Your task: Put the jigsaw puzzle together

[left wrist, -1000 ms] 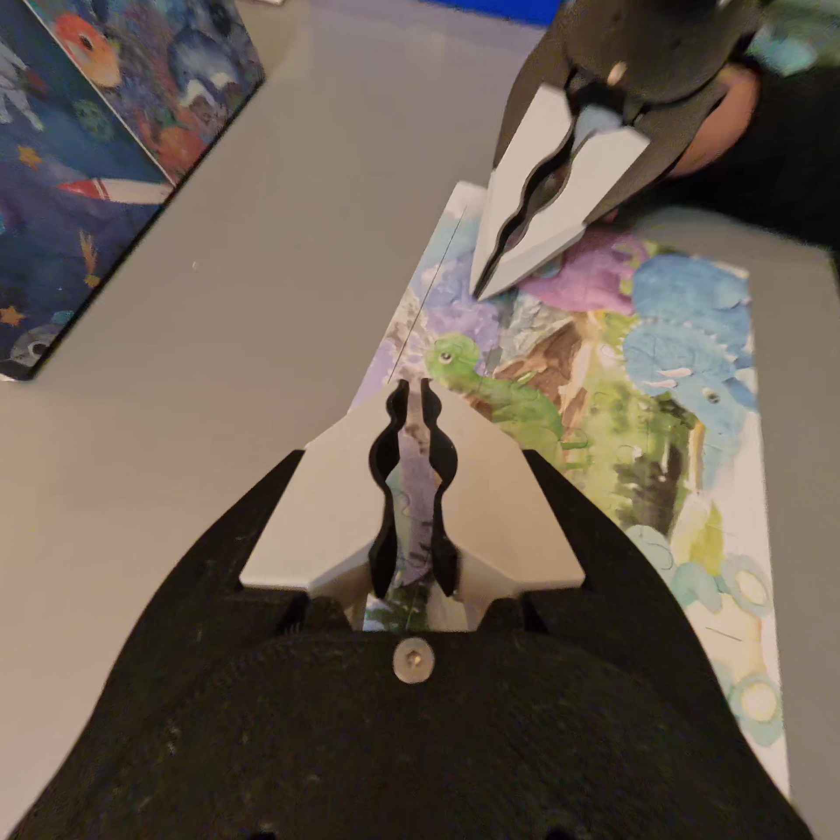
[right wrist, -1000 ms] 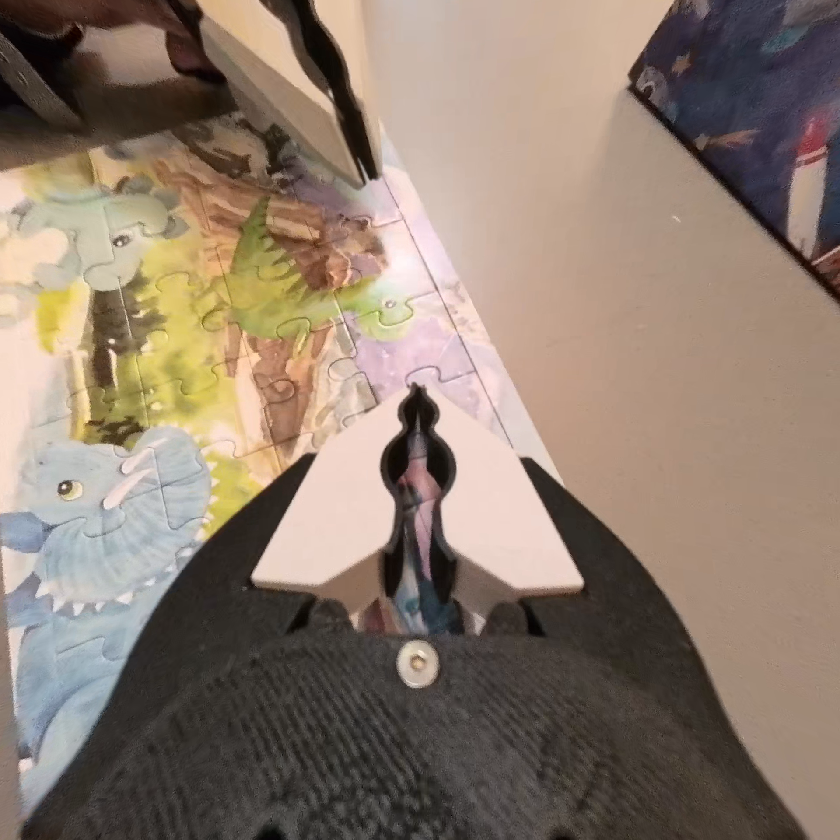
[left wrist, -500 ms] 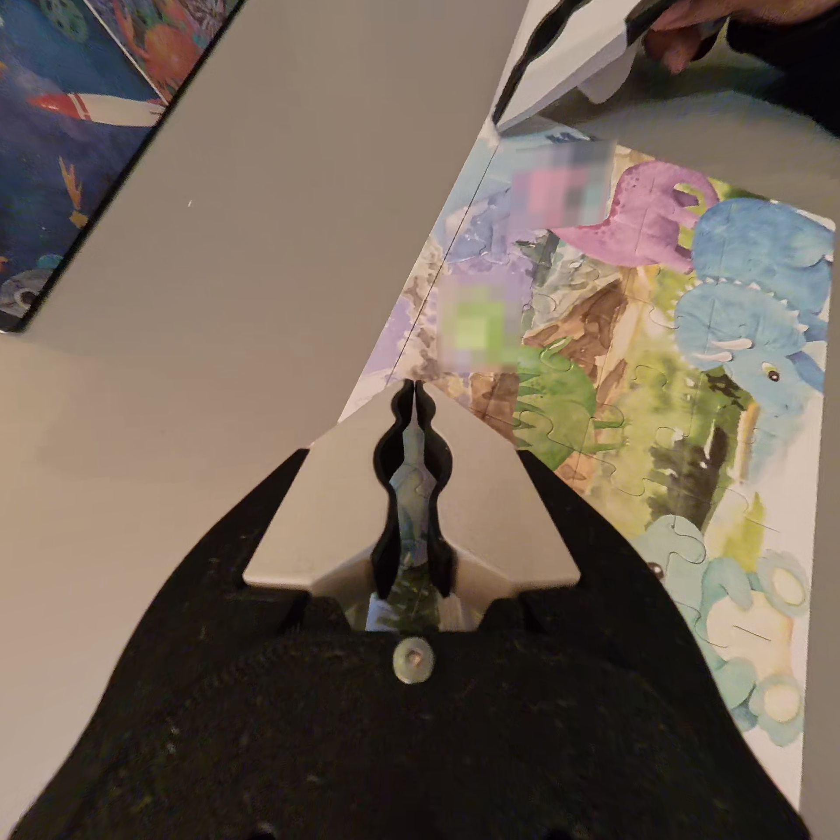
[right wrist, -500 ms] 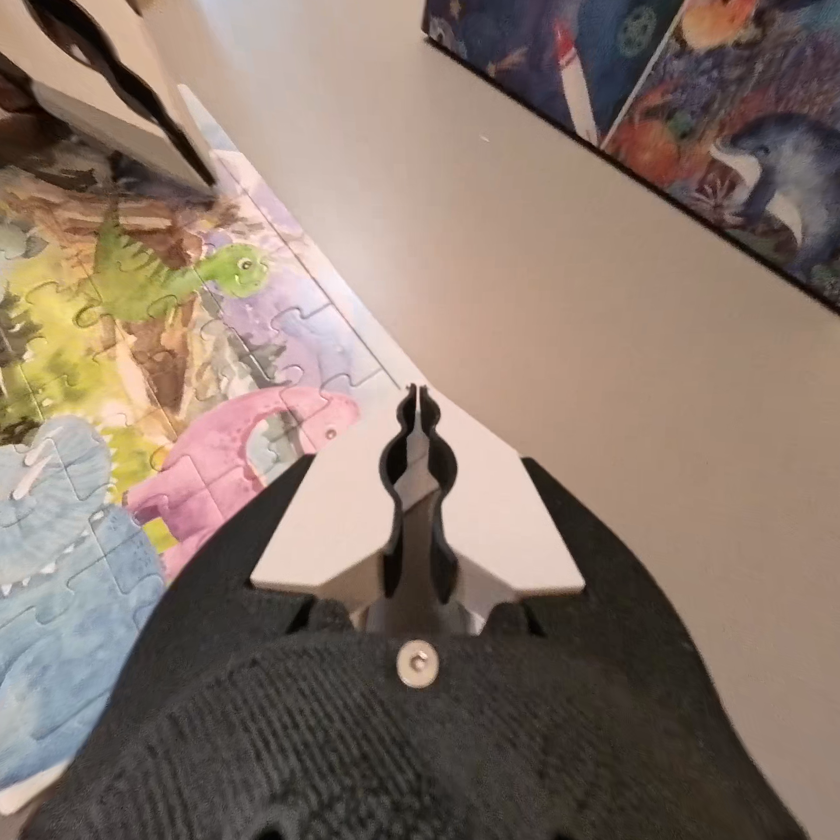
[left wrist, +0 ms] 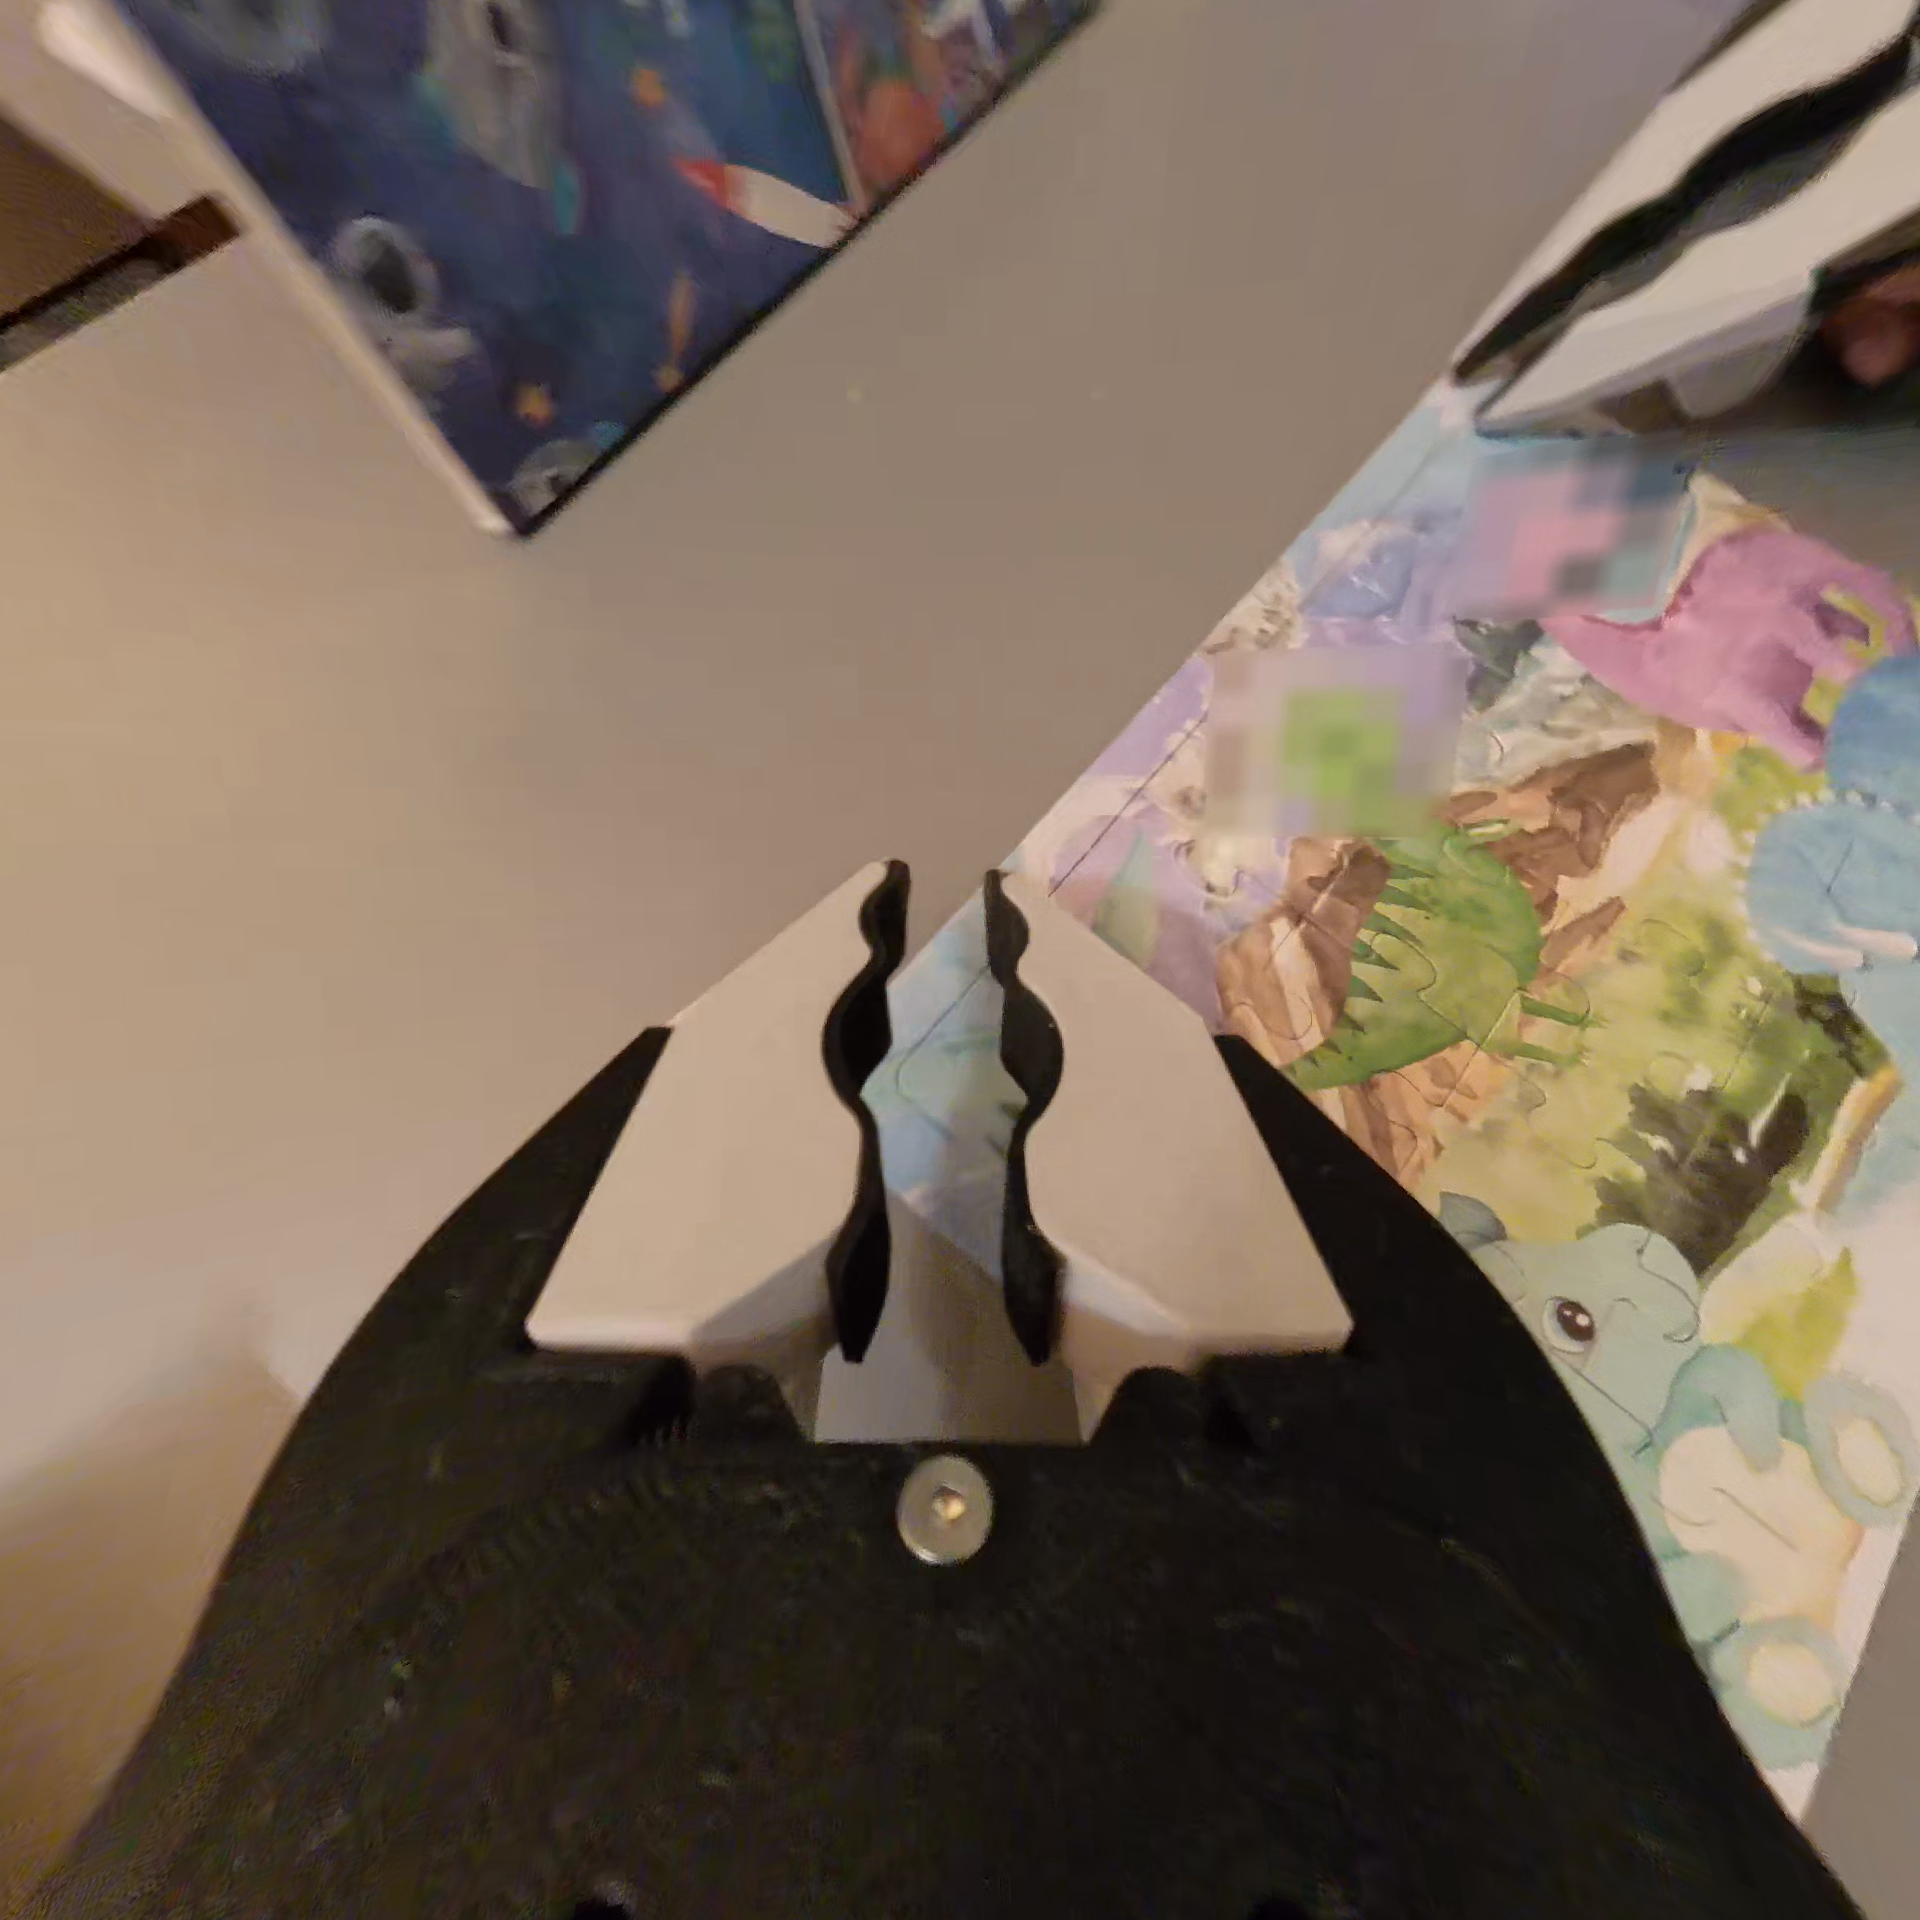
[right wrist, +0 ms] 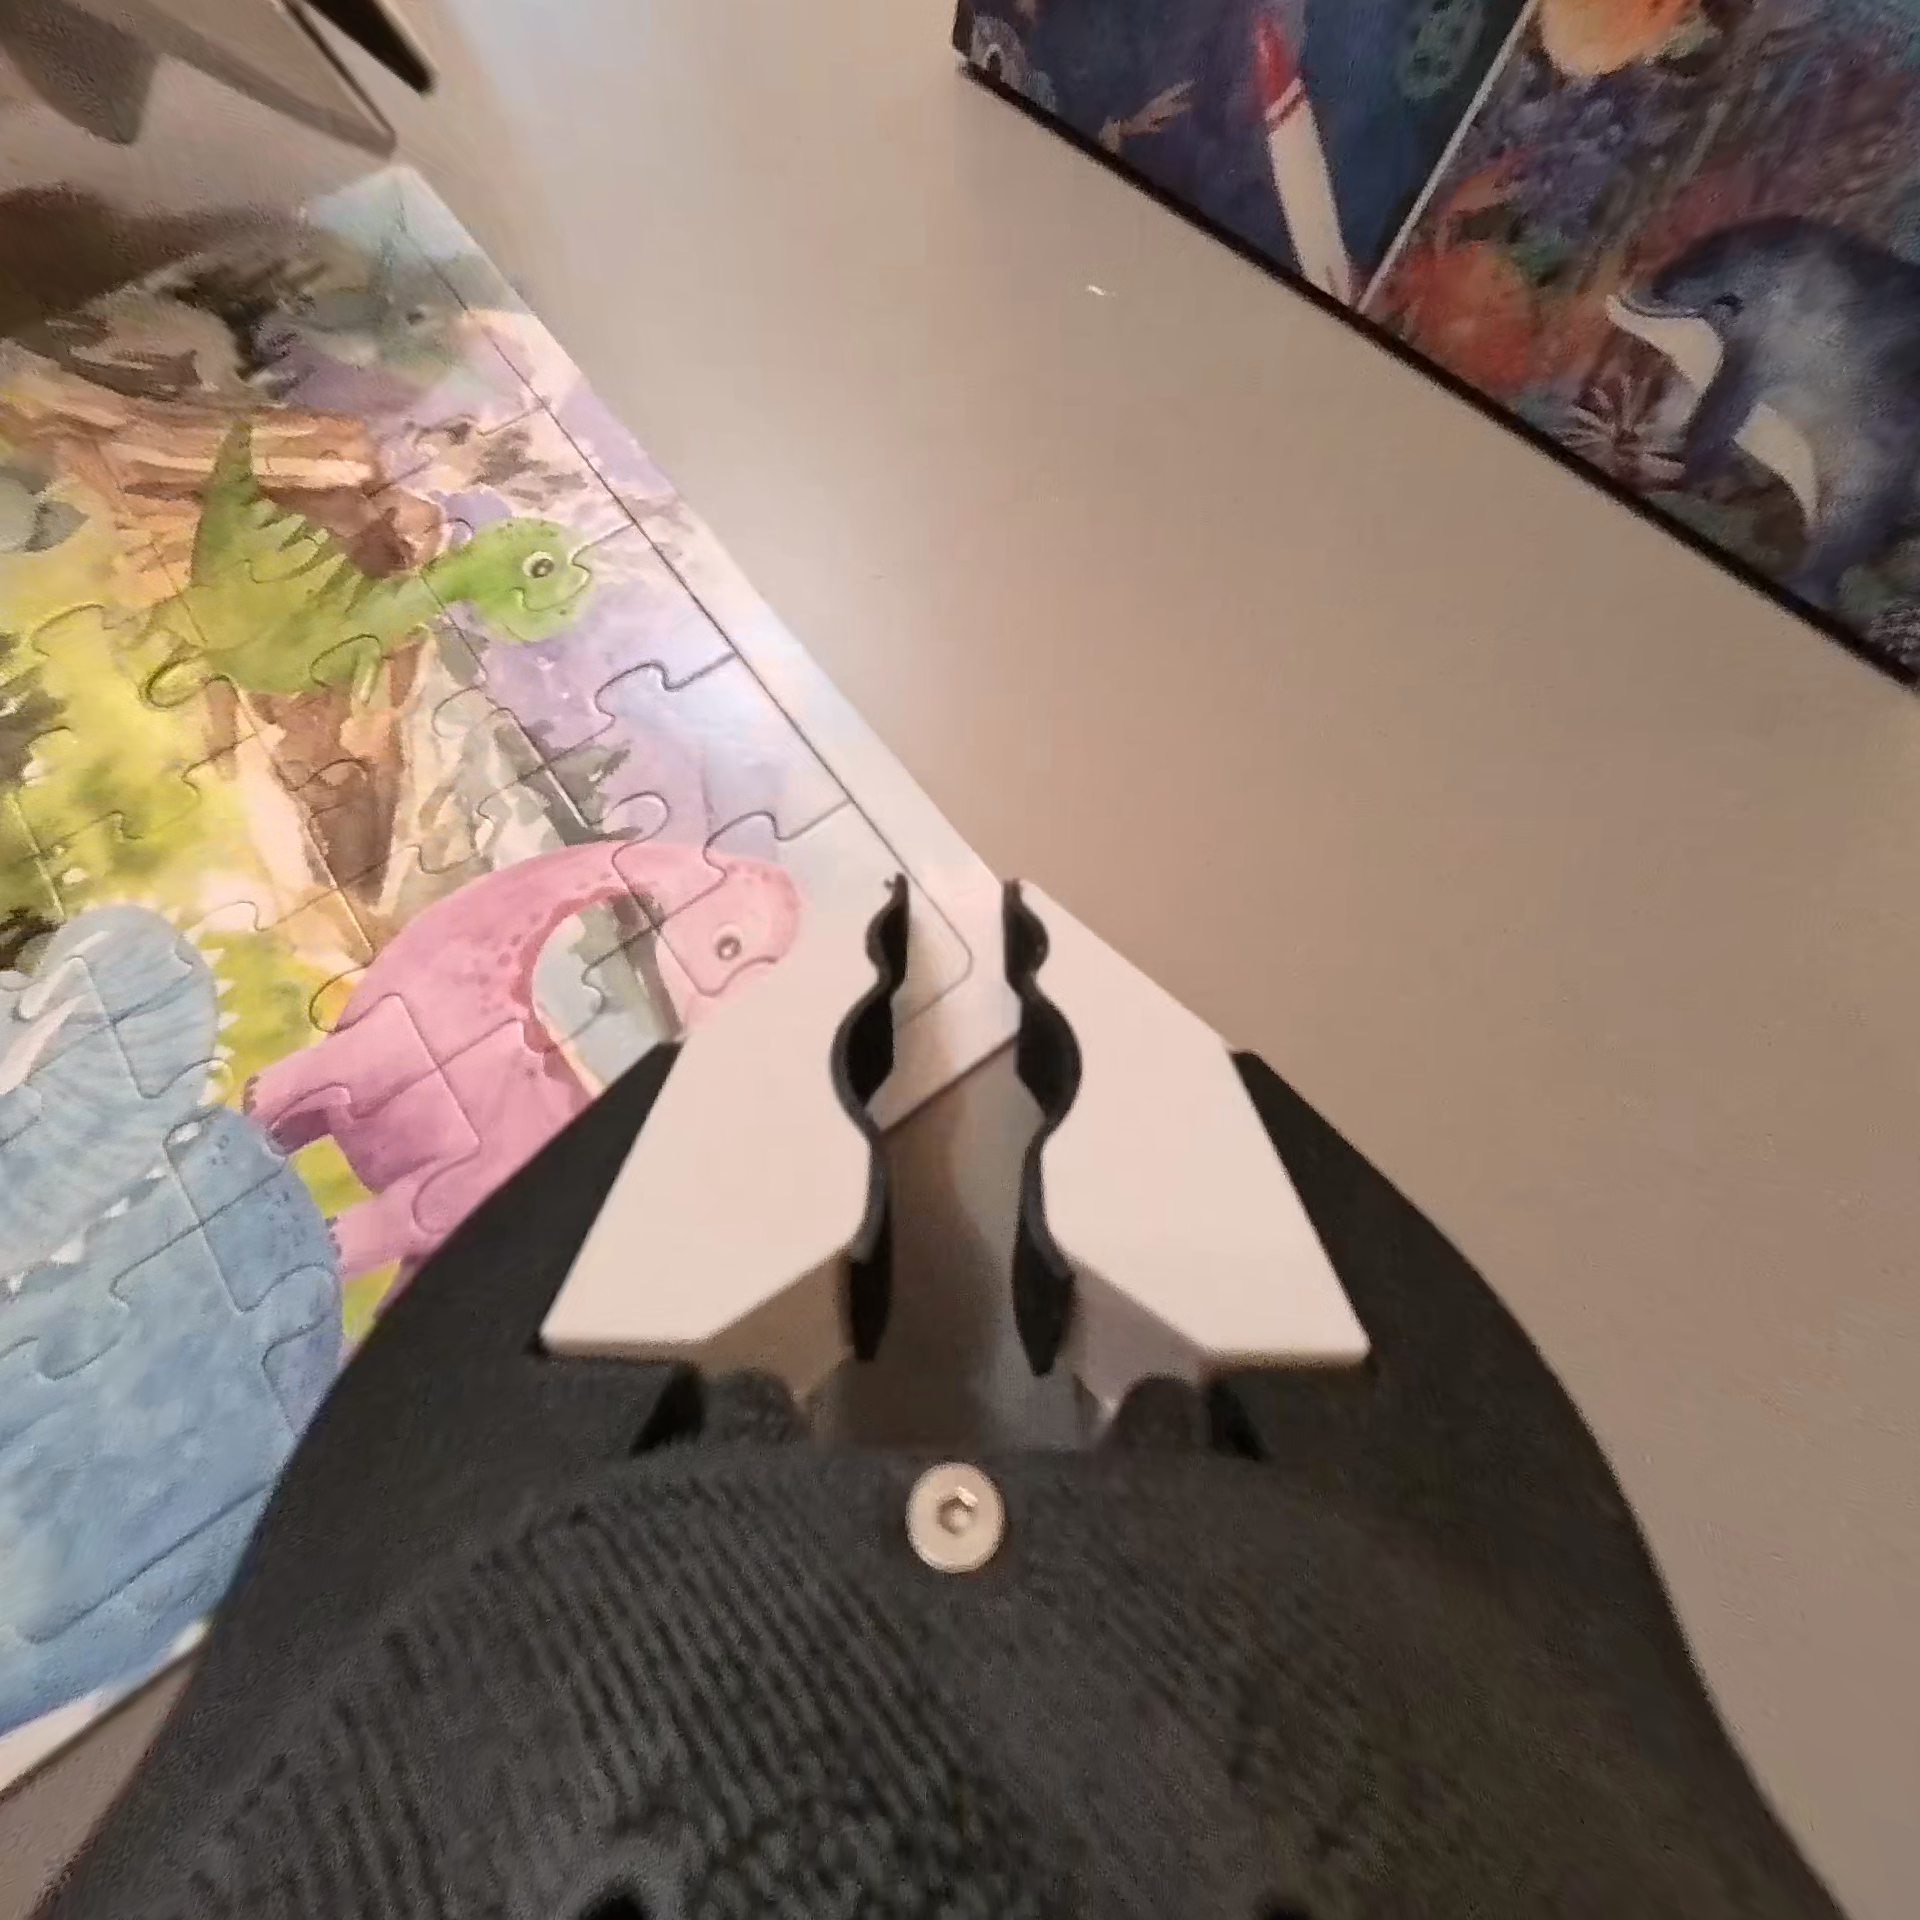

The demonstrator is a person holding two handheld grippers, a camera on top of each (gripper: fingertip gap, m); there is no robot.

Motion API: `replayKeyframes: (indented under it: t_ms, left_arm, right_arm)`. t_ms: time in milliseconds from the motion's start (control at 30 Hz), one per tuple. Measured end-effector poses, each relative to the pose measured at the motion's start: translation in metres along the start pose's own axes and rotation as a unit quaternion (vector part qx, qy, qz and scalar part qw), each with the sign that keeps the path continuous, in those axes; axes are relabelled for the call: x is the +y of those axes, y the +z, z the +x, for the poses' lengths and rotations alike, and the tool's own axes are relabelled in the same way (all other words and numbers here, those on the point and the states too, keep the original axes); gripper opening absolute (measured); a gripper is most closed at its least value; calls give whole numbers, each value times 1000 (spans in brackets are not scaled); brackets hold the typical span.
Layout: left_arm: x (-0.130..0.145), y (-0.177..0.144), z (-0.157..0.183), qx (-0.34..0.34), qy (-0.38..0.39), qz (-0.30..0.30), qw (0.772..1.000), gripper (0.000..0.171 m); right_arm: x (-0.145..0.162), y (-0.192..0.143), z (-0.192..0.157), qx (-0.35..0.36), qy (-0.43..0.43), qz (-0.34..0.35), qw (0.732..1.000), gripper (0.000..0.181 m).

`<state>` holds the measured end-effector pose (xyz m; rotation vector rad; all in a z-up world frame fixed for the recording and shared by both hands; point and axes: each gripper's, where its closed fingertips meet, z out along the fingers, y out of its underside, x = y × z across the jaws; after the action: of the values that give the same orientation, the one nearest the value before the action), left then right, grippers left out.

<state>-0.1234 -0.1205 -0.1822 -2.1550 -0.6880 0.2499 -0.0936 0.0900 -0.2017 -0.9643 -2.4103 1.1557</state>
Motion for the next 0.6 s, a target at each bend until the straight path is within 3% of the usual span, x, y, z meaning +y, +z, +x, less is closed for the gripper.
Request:
replayKeyframes:
  t_ms: [67,133,233,367,467,600]
  left_arm:
    - [6,-15,-2,-21,-40,18,999,27]
    - [19,-35,-2,-58,-66,15,996,59]
    - [53,-66,9,-105,-74,-20,991,62]
    - [89,-75,53,-62,-138,-52,987,62]
    - [87,-69,72,-43,-152,-31,987,68]
    - [76,-55,88,-16,-159,-23,987,73]
  right_arm:
    - [3,-11,4,4,22,14,1000,26]
    - [7,-25,4,17,36,33,999,34]
    - [21,-45,-4,52,37,40,997,36]
    - [37,-55,-36,29,68,26,997,47]
    - [40,-54,-57,3,76,18,997,58]
    - [48,-50,-51,43,68,-10,997,50]
